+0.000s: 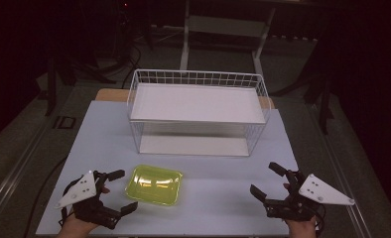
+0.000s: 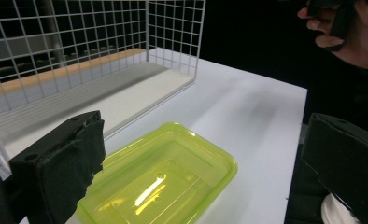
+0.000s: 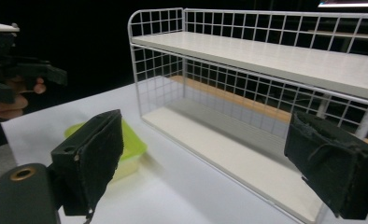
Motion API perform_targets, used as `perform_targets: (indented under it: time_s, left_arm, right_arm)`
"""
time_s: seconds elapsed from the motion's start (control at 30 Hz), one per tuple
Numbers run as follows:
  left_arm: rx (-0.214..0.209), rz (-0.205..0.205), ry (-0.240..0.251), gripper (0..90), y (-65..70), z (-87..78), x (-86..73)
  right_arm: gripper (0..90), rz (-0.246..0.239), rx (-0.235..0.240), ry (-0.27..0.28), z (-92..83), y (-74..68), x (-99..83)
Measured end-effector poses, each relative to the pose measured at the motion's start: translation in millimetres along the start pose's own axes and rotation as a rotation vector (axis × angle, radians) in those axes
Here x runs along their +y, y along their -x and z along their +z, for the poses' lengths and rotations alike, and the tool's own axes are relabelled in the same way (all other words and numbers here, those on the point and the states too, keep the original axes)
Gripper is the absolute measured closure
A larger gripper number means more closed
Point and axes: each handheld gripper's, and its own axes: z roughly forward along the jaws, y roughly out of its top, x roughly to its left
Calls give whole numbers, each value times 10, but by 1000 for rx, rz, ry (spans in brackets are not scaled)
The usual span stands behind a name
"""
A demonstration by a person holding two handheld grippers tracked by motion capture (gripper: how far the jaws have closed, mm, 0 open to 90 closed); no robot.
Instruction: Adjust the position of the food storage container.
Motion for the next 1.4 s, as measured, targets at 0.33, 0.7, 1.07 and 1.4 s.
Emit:
perform_targets:
  time_s: [0.33, 0.7, 1.07, 1.4]
  left_arm:
    - [0, 24, 3, 0, 14, -10, 100]
    - [90, 35, -56, 195, -346, -137, 76]
    - [179, 19, -145, 621, -605, -83, -183]
    - [201, 111, -273, 897, -684, 45, -386]
  right_arm:
    - [117, 39, -5, -40, 35, 21, 55]
    - [117, 84, 2, -33, 64, 121, 212]
    - [130, 94, 10, -86, 195, 167, 85]
    - [130, 105, 18, -107, 227, 156, -16]
